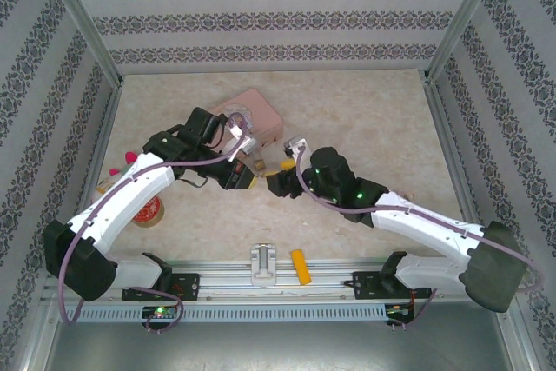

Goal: Unlock the padlock with the key

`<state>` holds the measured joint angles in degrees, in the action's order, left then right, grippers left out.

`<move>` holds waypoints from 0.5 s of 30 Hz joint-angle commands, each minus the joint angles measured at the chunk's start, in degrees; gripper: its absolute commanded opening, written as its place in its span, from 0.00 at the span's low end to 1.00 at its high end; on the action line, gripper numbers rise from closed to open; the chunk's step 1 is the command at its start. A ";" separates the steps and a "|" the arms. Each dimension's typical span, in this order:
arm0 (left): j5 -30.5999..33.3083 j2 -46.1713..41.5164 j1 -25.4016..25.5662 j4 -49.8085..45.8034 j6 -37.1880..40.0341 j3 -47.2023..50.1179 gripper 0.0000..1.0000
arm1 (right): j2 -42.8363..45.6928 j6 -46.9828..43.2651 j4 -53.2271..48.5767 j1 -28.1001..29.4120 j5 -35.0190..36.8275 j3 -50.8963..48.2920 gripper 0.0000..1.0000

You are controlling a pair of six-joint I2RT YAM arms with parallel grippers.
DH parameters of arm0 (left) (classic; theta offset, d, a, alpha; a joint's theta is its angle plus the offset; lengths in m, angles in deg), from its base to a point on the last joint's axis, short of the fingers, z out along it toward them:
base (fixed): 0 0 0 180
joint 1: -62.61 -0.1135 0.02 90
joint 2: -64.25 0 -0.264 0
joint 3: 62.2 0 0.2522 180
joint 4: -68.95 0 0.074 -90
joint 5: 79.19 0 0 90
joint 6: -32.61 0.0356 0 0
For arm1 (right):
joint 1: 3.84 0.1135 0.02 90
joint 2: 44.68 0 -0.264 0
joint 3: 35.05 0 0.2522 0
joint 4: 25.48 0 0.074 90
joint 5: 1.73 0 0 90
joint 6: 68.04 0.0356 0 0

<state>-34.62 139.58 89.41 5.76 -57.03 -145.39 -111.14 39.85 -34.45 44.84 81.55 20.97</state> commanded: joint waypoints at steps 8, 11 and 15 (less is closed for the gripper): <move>-5.81 1.42 -1.45 -4.59 -3.18 0.45 0.00 | 3.18 -6.20 9.71 2.67 0.32 -4.85 0.60; -5.71 1.57 -1.45 -4.58 -2.75 0.72 0.00 | 2.59 -6.89 9.47 3.24 0.57 -4.31 0.60; -4.90 1.75 -1.43 -5.41 -1.79 0.94 0.00 | 1.82 -7.16 9.70 3.39 -1.28 -3.53 0.60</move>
<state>-38.69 140.80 88.71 2.86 -59.34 -144.95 -108.91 34.32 -26.80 47.71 81.66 16.10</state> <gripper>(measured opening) 0.052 0.603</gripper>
